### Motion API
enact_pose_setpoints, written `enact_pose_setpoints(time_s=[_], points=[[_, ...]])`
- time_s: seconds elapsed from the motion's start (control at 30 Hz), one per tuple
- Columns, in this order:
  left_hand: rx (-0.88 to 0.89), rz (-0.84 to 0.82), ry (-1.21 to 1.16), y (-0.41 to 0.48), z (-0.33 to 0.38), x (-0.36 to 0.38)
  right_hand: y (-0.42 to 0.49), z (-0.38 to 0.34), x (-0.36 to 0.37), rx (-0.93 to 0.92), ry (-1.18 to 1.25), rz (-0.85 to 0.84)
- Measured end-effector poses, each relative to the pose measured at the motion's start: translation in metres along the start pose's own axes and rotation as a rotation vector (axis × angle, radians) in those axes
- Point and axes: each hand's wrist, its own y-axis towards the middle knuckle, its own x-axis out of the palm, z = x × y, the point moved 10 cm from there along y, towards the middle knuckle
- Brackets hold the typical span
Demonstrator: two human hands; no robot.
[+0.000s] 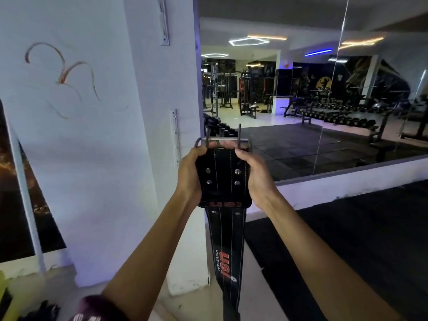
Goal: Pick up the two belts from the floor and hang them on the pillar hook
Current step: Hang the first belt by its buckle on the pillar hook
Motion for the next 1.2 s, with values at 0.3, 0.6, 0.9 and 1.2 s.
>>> enact_pose_setpoints(time_s=[0.3,0.6,0.9,1.2], points=[[-0.038,0.023,-0.147,0.004,0.002,-0.008,0.007,-0.002,0.001,-0.114,0.03,0.133],[-0.143,-0.098,0.194,0.024,-0.019,-0.017,0.025,0.015,-0.022,-0.068,-0.038,0.271],[0.322,0.276,0.399,0.016,0.003,-0.034,0.037,0.042,-0.017,0.179,-0.076,0.239],[0.326,0.462,0.482,0.045,-0.009,-0.03,0.057,0.041,-0.029,0.194,-0.105,0.029]])
